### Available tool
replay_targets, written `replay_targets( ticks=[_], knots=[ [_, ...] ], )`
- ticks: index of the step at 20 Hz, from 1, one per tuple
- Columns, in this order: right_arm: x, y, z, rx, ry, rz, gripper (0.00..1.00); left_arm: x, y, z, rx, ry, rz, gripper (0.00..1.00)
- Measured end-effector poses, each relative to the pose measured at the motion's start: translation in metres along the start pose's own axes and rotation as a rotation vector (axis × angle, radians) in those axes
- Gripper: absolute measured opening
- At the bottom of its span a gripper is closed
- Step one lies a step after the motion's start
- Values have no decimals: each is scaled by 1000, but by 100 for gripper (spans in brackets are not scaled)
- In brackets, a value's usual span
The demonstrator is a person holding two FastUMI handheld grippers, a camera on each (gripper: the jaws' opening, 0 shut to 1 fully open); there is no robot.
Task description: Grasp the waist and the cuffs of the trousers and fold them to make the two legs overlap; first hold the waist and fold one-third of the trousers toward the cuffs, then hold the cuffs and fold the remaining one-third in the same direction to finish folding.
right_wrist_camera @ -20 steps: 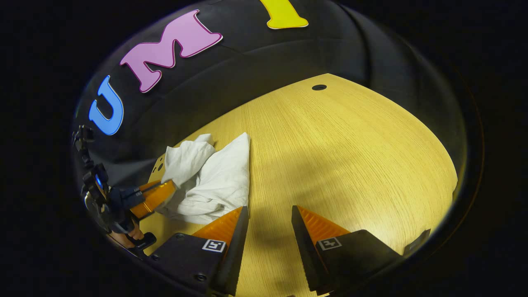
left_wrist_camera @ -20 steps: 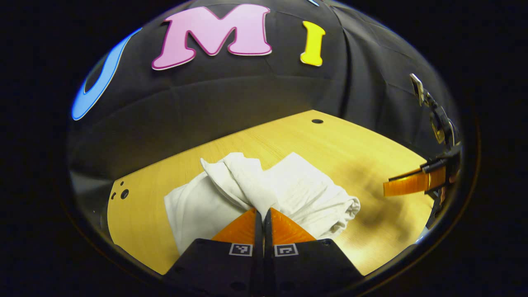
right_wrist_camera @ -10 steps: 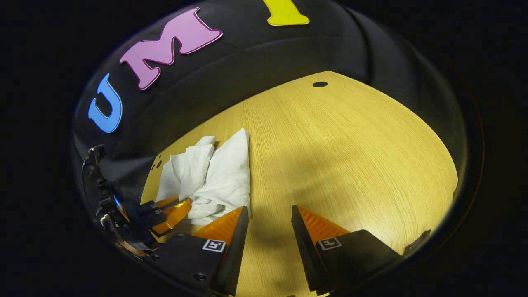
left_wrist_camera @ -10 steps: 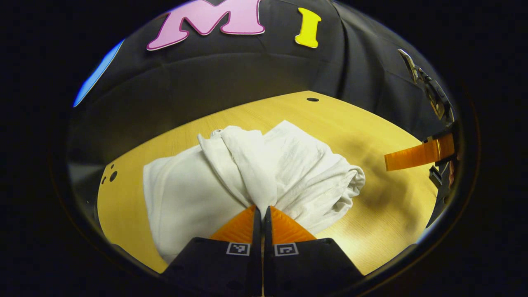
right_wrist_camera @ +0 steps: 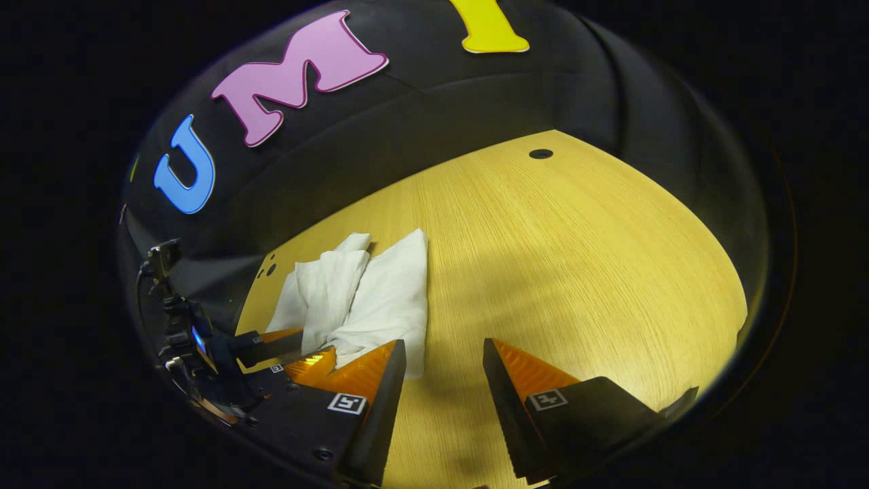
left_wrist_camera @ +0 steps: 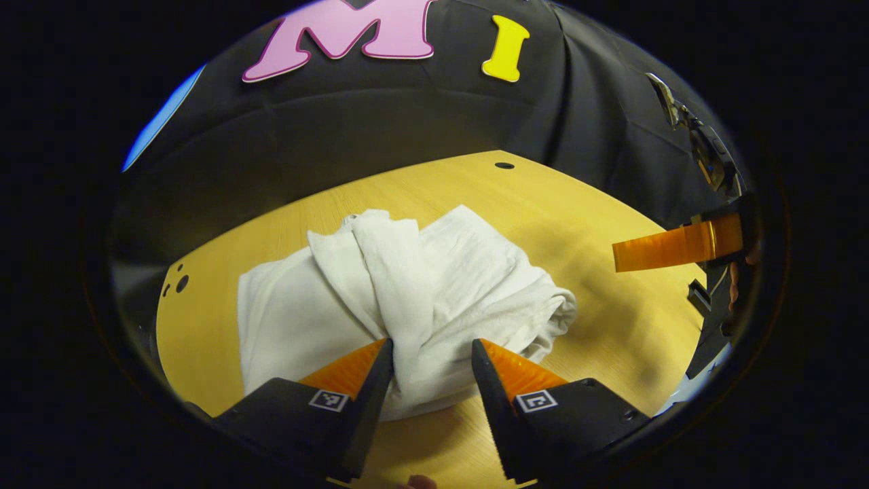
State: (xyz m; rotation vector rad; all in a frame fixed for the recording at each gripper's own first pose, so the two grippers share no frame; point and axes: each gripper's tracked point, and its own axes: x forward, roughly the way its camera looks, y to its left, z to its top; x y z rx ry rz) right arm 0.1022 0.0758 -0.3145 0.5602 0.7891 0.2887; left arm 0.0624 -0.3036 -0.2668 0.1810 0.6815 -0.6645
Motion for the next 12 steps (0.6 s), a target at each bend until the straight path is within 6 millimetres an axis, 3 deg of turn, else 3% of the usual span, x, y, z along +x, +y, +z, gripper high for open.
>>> replay_targets(
  ticks=[1, 2, 3, 7, 12],
  knots=[
    [-3, 4, 3, -9, -5, 5, 58, -9, -1, 5, -2, -12, 7, 79],
    [-6, 7, 6, -16, -11, 11, 72, -18, -3, 7, -16, -21, 9, 88],
    [-10, 9, 8, -22, -16, 18, 75, -27, -4, 10, -34, -28, 11, 91],
    [-22, 20, 16, -45, -26, 54, 77, -65, 6, 21, -125, -60, 72, 91],
    [-24, 12, 13, -100, 3, 64, 76, -106, 32, 11, -276, -82, 204, 91]
  ],
)
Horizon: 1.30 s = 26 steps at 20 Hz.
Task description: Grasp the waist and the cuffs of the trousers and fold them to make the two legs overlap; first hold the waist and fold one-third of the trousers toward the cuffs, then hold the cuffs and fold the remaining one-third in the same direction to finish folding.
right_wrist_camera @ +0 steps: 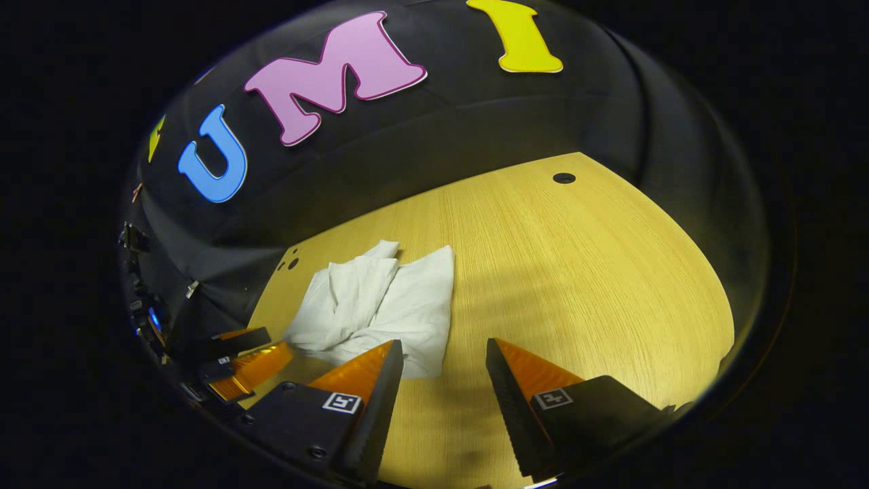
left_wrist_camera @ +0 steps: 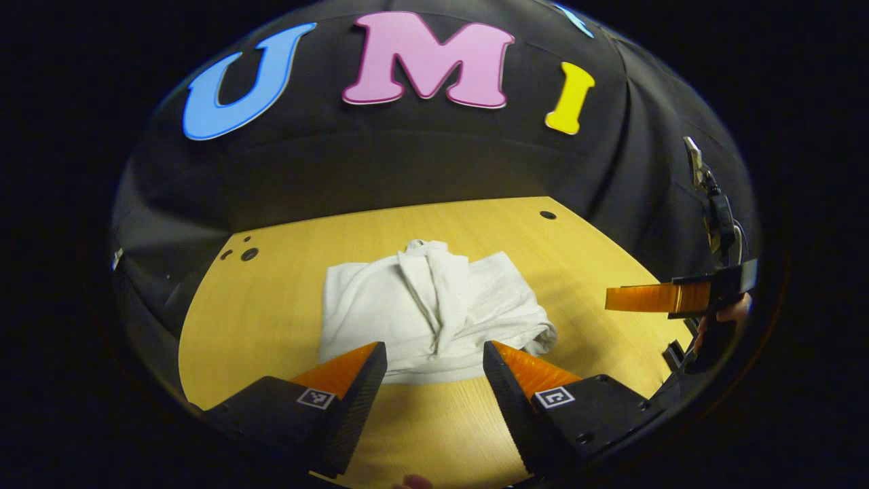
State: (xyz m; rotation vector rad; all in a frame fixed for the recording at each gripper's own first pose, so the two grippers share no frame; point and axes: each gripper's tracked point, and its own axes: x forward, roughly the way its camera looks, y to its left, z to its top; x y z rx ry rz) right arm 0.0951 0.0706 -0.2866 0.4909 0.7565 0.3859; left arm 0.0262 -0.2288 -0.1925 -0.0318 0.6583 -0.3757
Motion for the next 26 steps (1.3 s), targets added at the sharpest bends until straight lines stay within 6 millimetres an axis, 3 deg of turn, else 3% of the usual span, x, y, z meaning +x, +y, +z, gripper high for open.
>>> replay_targets(
  ticks=[3, 7, 19, 26],
  knots=[
    [3, -7, 0, -58, 32, 4, 76, -22, 20, -9, -82, -12, 76, 91],
    [-1, -3, 17, -60, 7, 0, 77, -53, 39, -21, -135, -31, 128, 91],
    [-54, 34, 10, -80, -87, -26, 77, -105, 45, -30, -195, -80, 108, 88],
    [-65, 42, -3, -89, -70, -11, 77, -109, 44, -35, -199, -74, 114, 88]
  ],
)
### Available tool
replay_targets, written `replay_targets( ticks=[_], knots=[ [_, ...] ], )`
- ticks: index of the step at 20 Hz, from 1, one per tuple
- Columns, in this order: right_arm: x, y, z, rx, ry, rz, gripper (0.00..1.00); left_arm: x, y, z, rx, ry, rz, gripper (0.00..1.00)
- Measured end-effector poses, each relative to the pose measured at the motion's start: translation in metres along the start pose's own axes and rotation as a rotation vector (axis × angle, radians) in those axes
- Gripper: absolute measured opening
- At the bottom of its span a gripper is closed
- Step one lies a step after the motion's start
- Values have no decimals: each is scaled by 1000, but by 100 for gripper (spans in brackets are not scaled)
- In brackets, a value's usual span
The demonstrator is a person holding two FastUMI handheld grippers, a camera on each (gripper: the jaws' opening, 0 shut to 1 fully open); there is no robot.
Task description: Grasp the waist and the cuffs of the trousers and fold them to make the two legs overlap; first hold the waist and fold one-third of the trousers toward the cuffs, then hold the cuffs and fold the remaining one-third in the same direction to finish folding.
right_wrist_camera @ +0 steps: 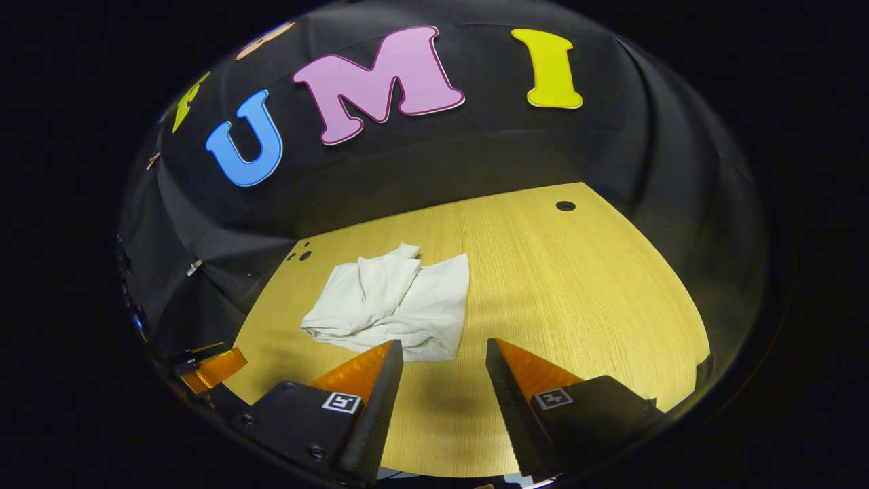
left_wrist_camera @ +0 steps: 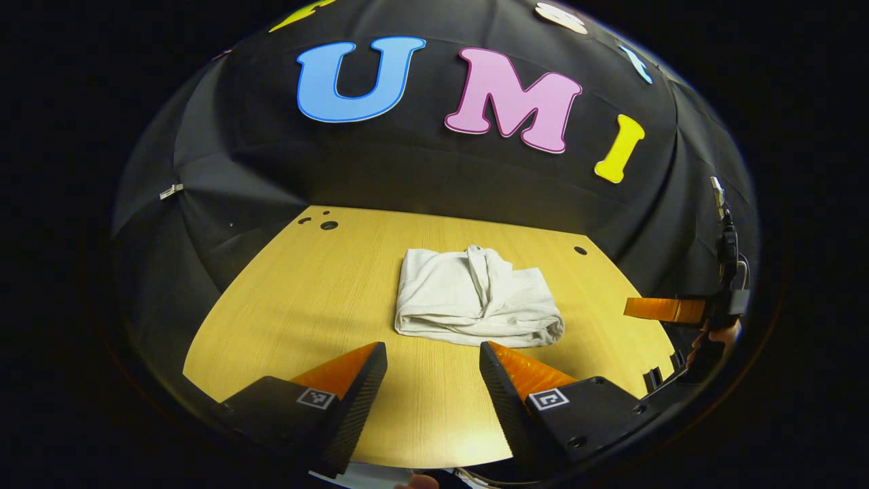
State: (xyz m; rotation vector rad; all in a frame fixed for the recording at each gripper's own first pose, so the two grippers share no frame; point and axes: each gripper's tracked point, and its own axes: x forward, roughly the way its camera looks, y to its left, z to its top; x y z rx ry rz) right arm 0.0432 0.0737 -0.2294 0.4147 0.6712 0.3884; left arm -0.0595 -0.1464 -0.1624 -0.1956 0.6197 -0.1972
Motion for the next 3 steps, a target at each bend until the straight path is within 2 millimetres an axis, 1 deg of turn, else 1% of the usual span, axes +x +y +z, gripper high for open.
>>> replay_targets(
  ticks=[1, 3],
  knots=[
    [-3, 1, -2, 0, 3, 3, 77, 0, -1, 0, 3, 3, -2, 88],
    [-7, 0, 0, -1, 1, -1, 77, -3, -4, -3, 7, 6, -4, 88]
  ],
)
